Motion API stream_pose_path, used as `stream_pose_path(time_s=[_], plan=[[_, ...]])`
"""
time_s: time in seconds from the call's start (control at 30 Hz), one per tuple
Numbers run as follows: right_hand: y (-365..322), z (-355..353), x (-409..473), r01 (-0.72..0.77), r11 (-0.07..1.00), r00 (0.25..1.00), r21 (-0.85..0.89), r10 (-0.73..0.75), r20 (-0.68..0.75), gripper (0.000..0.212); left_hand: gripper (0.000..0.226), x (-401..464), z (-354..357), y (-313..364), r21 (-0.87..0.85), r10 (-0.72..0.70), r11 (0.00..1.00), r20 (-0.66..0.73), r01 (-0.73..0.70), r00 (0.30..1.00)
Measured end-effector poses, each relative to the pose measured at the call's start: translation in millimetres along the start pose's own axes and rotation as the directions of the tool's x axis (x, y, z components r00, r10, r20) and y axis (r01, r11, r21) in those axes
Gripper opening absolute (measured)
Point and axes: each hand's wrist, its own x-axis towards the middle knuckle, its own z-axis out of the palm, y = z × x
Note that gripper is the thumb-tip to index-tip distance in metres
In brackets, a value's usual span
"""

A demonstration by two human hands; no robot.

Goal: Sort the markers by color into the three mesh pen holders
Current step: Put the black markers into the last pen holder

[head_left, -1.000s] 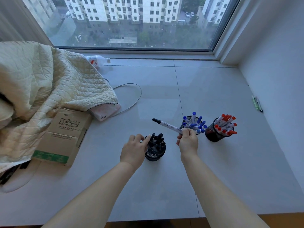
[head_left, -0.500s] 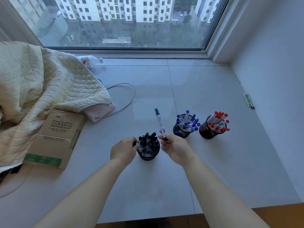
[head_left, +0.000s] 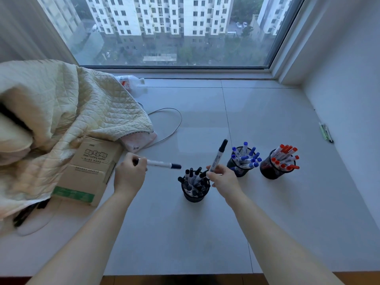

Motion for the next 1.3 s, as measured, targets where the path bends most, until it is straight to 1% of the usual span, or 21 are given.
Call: stream_pose_path(time_s=[0.03,0.07,0.1,0.13,0.17,0.23,0.27,0.33,0.4,0.47,0.53,0.6,0.7,0.77,0.87,0.97,1.03,1.1,1.2,1.27,1.3], plan=[[0.7,1.6,0.2,0.009,0.999,1.0,-0.033,-0.009,0.004,0.01,0.015,-0.4,0.0,0.3,-0.148,-0.086,0.985,-0.003,0.085,0.996],[1.6,3.4,0.4,0.012,0.998,1.0,-0.061,-0.012,0.005,0.01,0.015,-1.5,0.5,0.4,-0.313,-0.184,0.932,0.026,0.183,0.983],[2.6,4.7,0.2,0.013,0.997,1.0,-0.083,-0.013,0.003,0.01,0.015,-2.8,1.3,0.1,-0.455,-0.276,0.844,0.083,0.283,0.958],[3.7,5.7,-0.1,0.015,0.995,1.0,-0.102,-0.015,-0.001,0.012,0.015,-4.6,2.2,-0.4,-0.558,-0.339,0.744,0.159,0.368,0.927],[4.8,6.2,-0.5,0.02,0.992,1.0,-0.122,-0.02,-0.003,0.014,0.016,-6.5,3.8,-1.8,-0.623,-0.368,0.651,0.24,0.433,0.898],[7.5,6.2,-1.4,0.041,0.984,0.999,-0.172,-0.041,0.004,0.016,0.014,-11.6,8.7,-5.1,-0.687,-0.346,0.517,0.377,0.51,0.859],[9.0,6.0,-1.3,0.055,0.978,0.999,-0.201,-0.054,0.008,0.016,0.012,-14.4,11.7,-6.5,-0.702,-0.312,0.483,0.421,0.524,0.852],[12.0,5.4,-0.9,0.076,0.964,0.997,-0.256,-0.076,0.008,0.016,0.009,-19.3,16.6,-7.4,-0.72,-0.24,0.464,0.459,0.517,0.855],[13.9,5.4,-0.9,0.097,0.949,0.995,-0.301,-0.101,0.004,0.018,0.019,-22.0,20.2,-5.7,-0.729,-0.187,0.466,0.472,0.501,0.862],[14.2,5.8,-1.4,0.14,0.928,0.988,-0.345,-0.152,-0.01,0.018,0.023,-23.2,23.5,-2.4,-0.722,-0.169,0.491,0.47,0.488,0.866],[14.2,6.2,-2.9,0.203,0.891,0.971,-0.407,-0.237,-0.035,0.017,0.02,-24.1,26.8,1.5,-0.691,-0.169,0.562,0.443,0.455,0.88],[14.0,7.5,-6.0,0.273,0.849,0.944,-0.452,-0.327,-0.044,0.025,0.019,-24.4,30.8,5.0,-0.646,-0.18,0.635,0.409,0.423,0.895],[14.6,11.6,-10.3,0.351,0.794,0.906,-0.496,-0.422,-0.035,0.034,0.016,-24.6,37.4,7.9,-0.603,-0.189,0.689,0.385,0.402,0.903],[15.1,14.3,-10.6,0.367,0.773,0.9,-0.518,-0.436,-0.013,0.028,0.01,-25.8,42.0,9.6,-0.578,-0.177,0.718,0.387,0.388,0.905],[16.5,17.8,-7.9,0.385,0.756,0.897,-0.529,-0.441,0.022,0.012,0.009,-29.4,48.6,9.8,-0.519,-0.158,0.779,0.38,0.352,0.911],[17.3,20.2,-7.0,0.43,0.724,0.869,-0.539,-0.494,0.029,0.014,0.01,-32.6,53.1,8.4,-0.437,-0.155,0.845,0.351,0.308,0.923],[18.6,20.9,-6.2,0.458,0.676,0.847,-0.578,-0.53,0.051,0.016,0.008,-33.6,53.8,8.7,-0.417,-0.162,0.859,0.333,0.299,0.929],[22.1,20.4,-5.4,0.452,0.634,0.844,-0.627,-0.531,0.072,0.022,0.007,-33.9,53.7,8.9,-0.399,-0.165,0.869,0.325,0.293,0.931],[32.2,20.4,-3.7,0.401,0.572,0.864,-0.716,-0.497,0.088,0.021,0.008,-33.8,52.3,9.5,-0.407,-0.142,0.873,0.312,0.267,0.94],[39.1,21.5,-2.1,0.383,0.532,0.879,-0.755,-0.461,0.121,0.019,0.009,-33.7,50.8,11.2,-0.446,-0.138,0.853,0.309,0.271,0.941],[42.5,22.1,-1.5,0.385,0.502,0.884,-0.775,-0.443,0.151,0.021,0.009,-33.5,49.9,12.2,-0.47,-0.146,0.835,0.313,0.287,0.939]])
